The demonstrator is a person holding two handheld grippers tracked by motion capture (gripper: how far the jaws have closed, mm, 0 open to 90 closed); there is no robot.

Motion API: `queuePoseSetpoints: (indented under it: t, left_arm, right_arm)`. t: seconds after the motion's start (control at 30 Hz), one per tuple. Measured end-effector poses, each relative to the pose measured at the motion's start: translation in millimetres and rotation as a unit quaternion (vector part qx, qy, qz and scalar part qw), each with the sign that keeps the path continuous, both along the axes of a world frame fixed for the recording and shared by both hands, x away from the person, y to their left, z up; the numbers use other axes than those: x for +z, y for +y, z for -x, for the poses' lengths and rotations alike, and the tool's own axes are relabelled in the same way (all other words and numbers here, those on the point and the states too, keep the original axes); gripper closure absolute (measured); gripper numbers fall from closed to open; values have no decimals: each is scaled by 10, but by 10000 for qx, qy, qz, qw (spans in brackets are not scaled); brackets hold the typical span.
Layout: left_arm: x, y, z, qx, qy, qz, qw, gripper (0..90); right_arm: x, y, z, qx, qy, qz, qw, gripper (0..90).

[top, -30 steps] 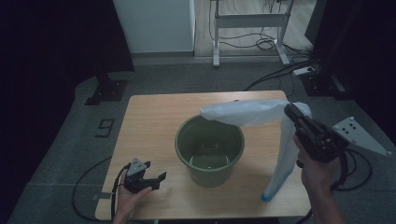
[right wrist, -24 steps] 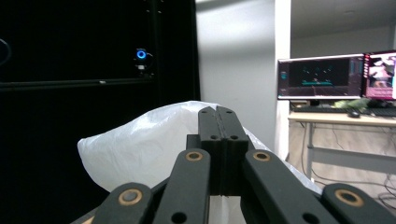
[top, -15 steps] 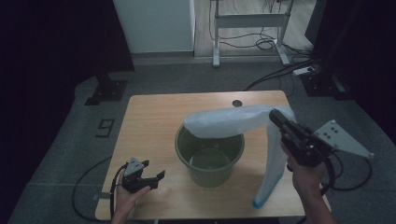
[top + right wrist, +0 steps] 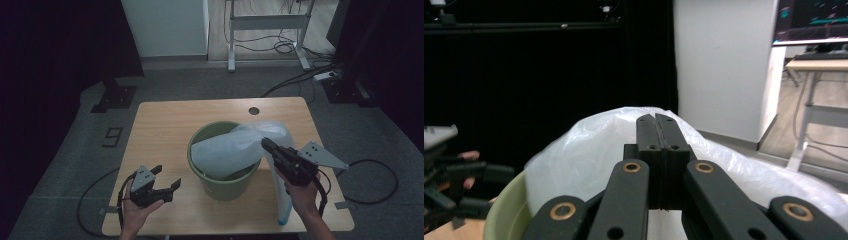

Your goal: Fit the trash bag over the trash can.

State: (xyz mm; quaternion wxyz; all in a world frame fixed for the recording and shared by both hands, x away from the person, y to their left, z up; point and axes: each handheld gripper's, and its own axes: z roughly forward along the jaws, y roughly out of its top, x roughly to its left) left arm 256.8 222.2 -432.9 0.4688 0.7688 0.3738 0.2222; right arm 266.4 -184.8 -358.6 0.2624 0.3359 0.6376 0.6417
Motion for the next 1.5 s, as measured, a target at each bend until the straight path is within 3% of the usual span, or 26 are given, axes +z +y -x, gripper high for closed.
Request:
queuePoseSetpoints:
  t: [0.23,0.3,0.37,0.4,0.43,0.47,0.5,0.53,0.57,0.6,0.67,0.8,0.97,1.0,1.13,1.17,1.23,1.3,1.4,1.43,1.5]
  left_arm:
    - [191,-153,67,-227,-263,50,9994,168]
    - [198,-176,68,-243,-270,39,9993,168]
    - [183,-181,61,-237,-250,14,9994,168]
    - [165,-175,51,-203,-238,5,9995,168]
    - [165,-175,51,-203,-238,5,9995,168]
    - [152,-164,42,-188,-221,17,9996,168]
    - [152,-164,42,-188,-221,17,9996,169]
    - [144,-158,37,-182,-214,25,9996,169]
    - [136,-153,30,-180,-200,35,9996,169]
    - [116,-145,14,-167,-181,26,9997,169]
    - [96,-141,-1,-163,-149,40,9997,169]
    - [70,-139,-6,-153,-125,31,9998,170]
    - [55,-123,-8,-138,-105,52,9998,170]
    - [48,-113,-9,-121,-96,59,9999,170]
    - [38,-95,-7,-104,-92,73,9999,170]
    - [38,-95,-7,-104,-92,73,9999,170]
    - [30,-79,-14,-87,-81,96,9999,170]
    - [27,-74,-19,-82,-79,105,9999,170]
    - [17,-68,-25,-71,-62,108,9999,170]
    - [18,-68,-22,-72,-65,109,9999,171]
    - [28,-66,-14,-69,-82,107,9999,170]
  right_arm:
    - [-143,133,23,279,157,70,9995,892]
    - [-270,203,37,357,307,157,9988,878]
    - [-317,222,42,374,332,206,9985,832]
    - [-399,251,65,396,358,247,9983,737]
    - [-399,251,65,396,358,247,9983,737]
    - [-447,254,118,340,269,227,9988,605]
    - [-447,254,118,340,269,227,9988,605]
    - [-452,227,206,161,119,160,9997,506]
    - [-452,227,206,161,119,160,9997,506]
    - [-445,187,306,-89,16,162,9998,413]
    - [-460,148,387,-333,-23,243,9991,359]
    - [-566,73,487,-735,129,274,9968,273]
    - [-717,65,581,-970,297,283,9944,210]
    - [-804,84,627,-1120,279,380,9926,195]
    - [-995,84,639,-1464,395,448,9874,197]
    - [-995,84,639,-1464,395,448,9874,197]
    - [-1136,59,640,-1700,515,542,9826,212]
    - [-1179,50,644,-1736,552,561,9817,230]
    - [-1302,15,664,-2092,572,771,9732,448]
    - [-1321,-10,651,-2079,577,817,9730,567]
    - [-1335,-61,620,-2148,632,837,9710,720]
